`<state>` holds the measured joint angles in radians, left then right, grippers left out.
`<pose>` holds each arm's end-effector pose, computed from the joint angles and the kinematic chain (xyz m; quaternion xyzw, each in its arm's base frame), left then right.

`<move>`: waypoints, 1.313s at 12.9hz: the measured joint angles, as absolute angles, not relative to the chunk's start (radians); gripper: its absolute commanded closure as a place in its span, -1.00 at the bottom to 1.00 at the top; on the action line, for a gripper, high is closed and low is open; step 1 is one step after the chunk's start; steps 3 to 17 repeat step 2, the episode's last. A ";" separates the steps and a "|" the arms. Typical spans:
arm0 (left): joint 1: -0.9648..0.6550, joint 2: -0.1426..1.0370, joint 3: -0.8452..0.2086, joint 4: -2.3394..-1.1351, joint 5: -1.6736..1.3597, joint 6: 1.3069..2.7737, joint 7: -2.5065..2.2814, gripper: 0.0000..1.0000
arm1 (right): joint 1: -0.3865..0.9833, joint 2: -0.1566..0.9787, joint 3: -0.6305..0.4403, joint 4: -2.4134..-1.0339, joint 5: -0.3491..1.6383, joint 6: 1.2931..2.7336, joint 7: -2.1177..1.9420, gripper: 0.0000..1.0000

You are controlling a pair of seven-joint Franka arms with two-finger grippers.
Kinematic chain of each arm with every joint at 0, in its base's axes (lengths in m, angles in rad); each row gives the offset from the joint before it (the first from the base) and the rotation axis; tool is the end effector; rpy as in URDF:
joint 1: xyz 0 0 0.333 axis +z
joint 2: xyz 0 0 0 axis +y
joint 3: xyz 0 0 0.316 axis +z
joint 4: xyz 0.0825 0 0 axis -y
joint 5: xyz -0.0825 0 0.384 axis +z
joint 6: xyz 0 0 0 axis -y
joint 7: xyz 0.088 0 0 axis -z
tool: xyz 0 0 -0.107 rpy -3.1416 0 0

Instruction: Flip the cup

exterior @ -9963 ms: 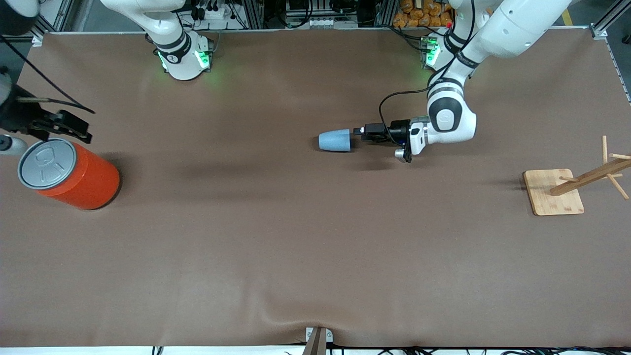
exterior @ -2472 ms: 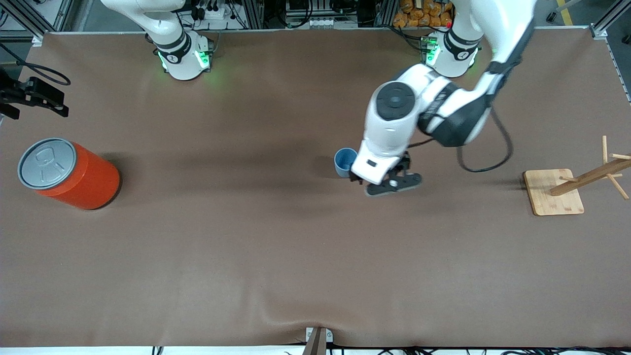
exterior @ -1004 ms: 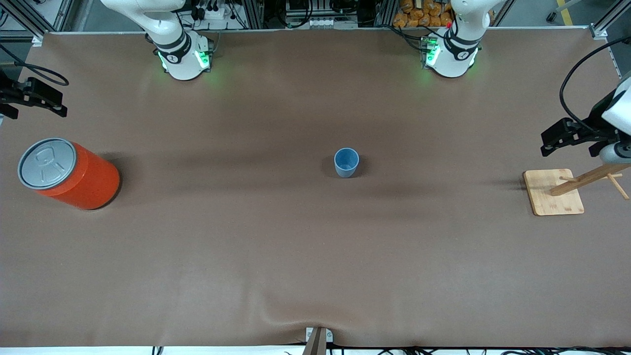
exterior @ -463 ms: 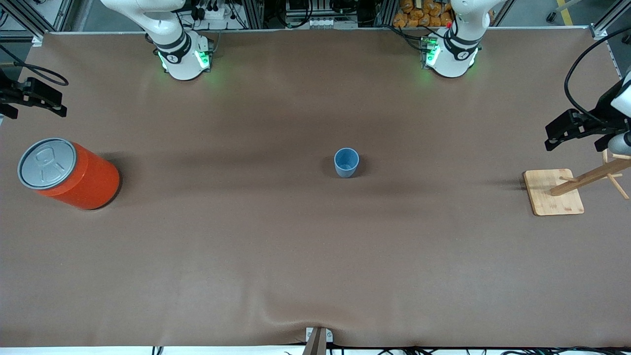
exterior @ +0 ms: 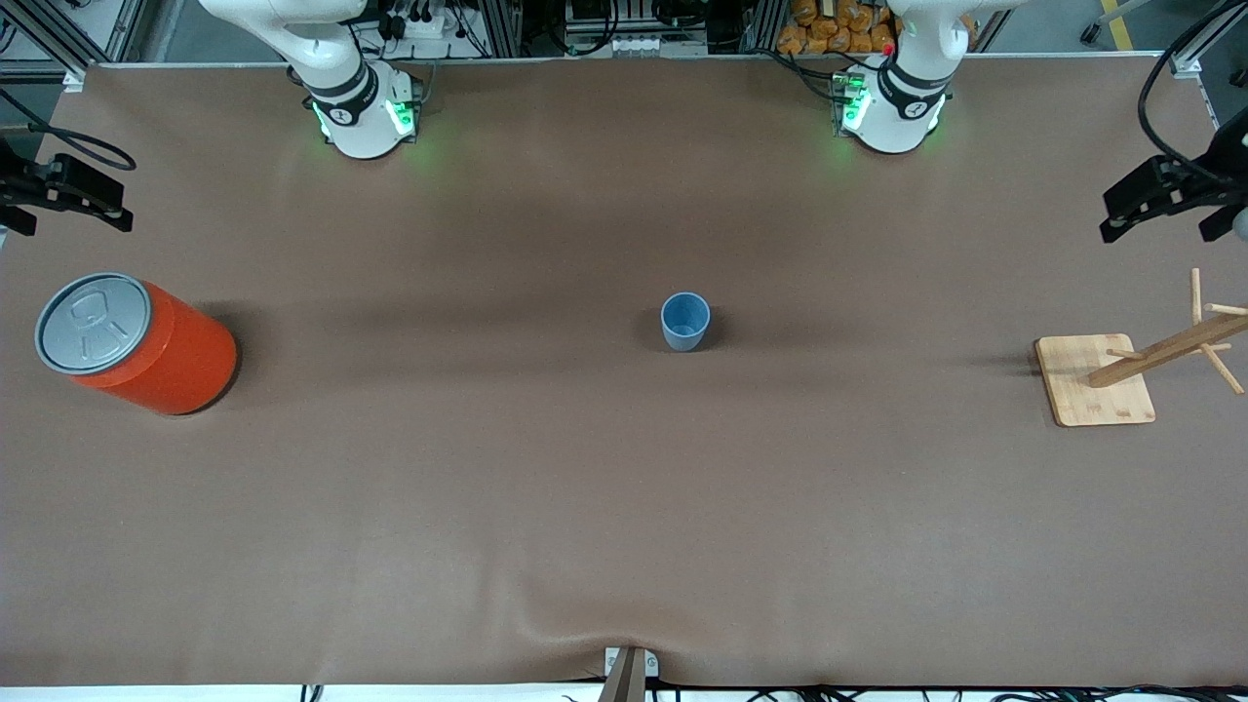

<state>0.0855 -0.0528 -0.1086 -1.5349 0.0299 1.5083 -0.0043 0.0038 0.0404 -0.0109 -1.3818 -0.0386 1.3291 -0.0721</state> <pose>0.5317 -0.0107 0.6643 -0.9997 0.0082 -0.0132 0.0176 0.5404 -0.0085 0.6692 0.9983 0.0287 -0.0472 0.0173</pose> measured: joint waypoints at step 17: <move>0.073 -0.069 -0.096 -1.564 0.029 1.509 0.000 -1.00 | 0.004 0.040 -0.011 -1.382 -0.039 1.328 -0.072 -1.00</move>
